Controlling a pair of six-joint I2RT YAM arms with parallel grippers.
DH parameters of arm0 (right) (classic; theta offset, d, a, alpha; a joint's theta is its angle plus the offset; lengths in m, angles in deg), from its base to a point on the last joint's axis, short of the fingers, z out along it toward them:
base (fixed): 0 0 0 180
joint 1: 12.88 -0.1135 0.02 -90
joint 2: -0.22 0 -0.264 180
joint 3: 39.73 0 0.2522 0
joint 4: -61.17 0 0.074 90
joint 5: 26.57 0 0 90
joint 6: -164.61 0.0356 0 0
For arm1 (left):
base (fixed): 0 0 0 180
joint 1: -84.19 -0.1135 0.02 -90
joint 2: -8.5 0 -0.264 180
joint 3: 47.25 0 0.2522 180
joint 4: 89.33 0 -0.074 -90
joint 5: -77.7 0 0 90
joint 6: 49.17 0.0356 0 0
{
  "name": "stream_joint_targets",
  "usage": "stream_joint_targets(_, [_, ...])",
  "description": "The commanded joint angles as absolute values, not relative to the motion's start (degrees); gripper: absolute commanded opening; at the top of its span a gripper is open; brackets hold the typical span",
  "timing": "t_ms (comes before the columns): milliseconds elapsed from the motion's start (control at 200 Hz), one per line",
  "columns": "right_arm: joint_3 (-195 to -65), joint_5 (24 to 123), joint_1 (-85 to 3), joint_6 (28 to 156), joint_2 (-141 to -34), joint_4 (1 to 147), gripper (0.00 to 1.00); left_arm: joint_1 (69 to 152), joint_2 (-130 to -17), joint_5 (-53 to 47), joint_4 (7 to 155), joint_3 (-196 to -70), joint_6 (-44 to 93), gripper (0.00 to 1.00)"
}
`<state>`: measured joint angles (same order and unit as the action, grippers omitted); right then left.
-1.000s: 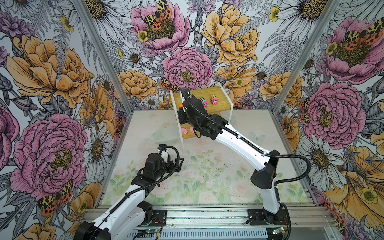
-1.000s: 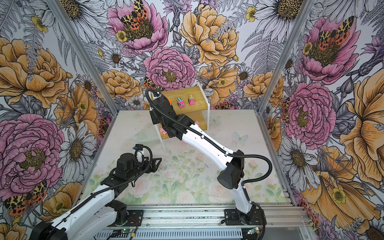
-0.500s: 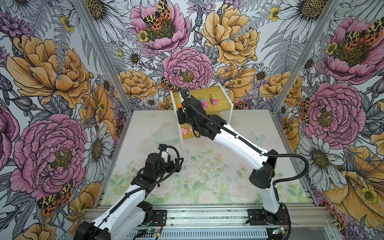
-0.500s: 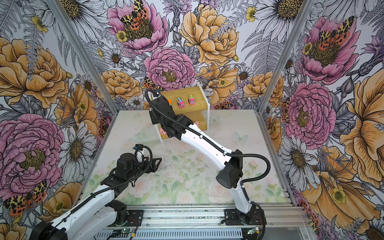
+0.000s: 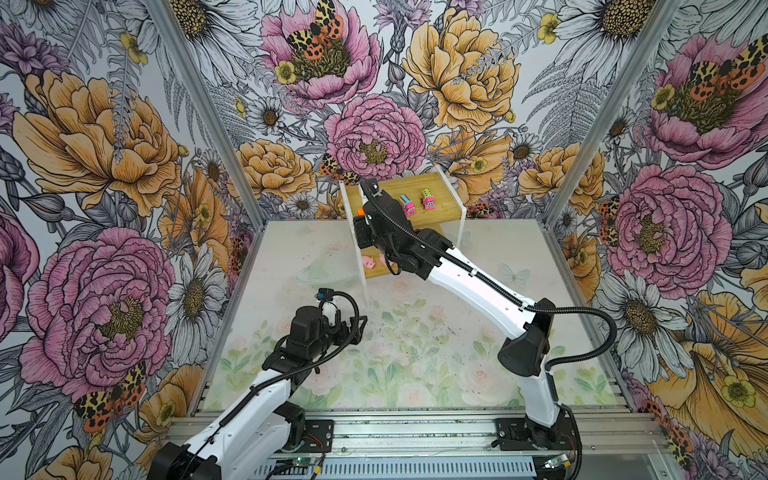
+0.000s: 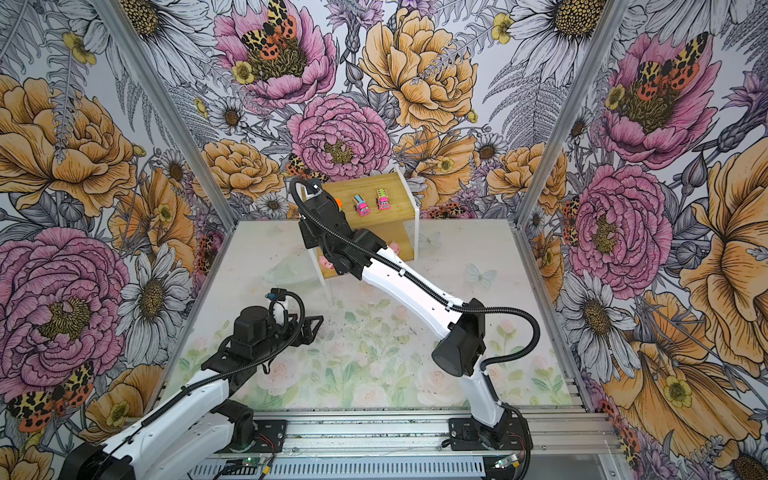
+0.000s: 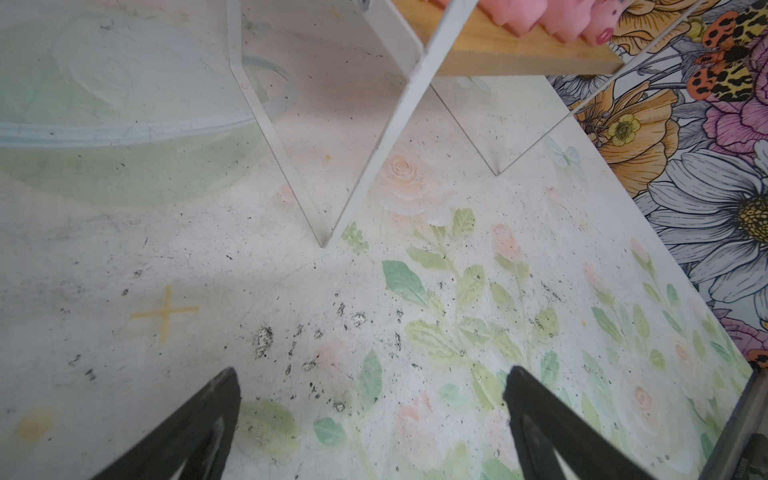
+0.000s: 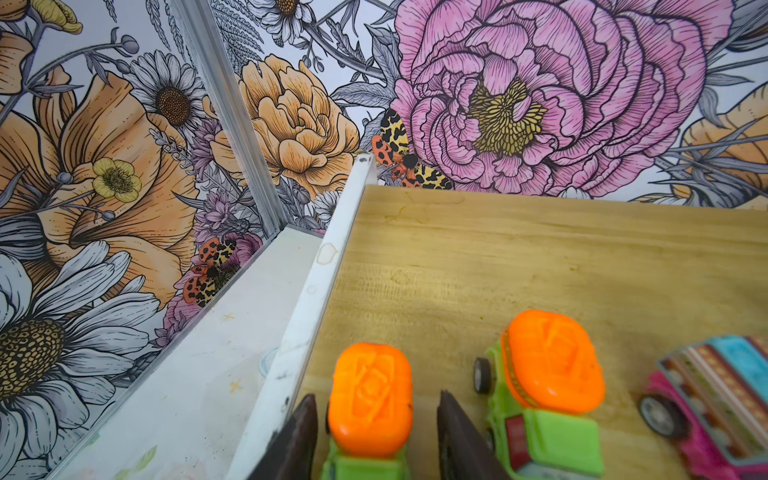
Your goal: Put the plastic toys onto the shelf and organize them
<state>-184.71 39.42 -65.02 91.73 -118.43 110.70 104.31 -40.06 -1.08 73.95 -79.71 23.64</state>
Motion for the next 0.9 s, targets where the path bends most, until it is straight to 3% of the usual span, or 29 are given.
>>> stream_joint_targets(0, [-184.40,39.03,-65.17,92.47,-116.75,110.67,0.49,103.85,-40.55,-1.04,74.45,-79.82,23.17,0.99])
stream_joint_targets(891, [-168.54,43.16,-66.30,94.57,-102.20,110.53,0.54,103.81,-41.60,-1.13,74.31,-80.26,23.19,0.99])
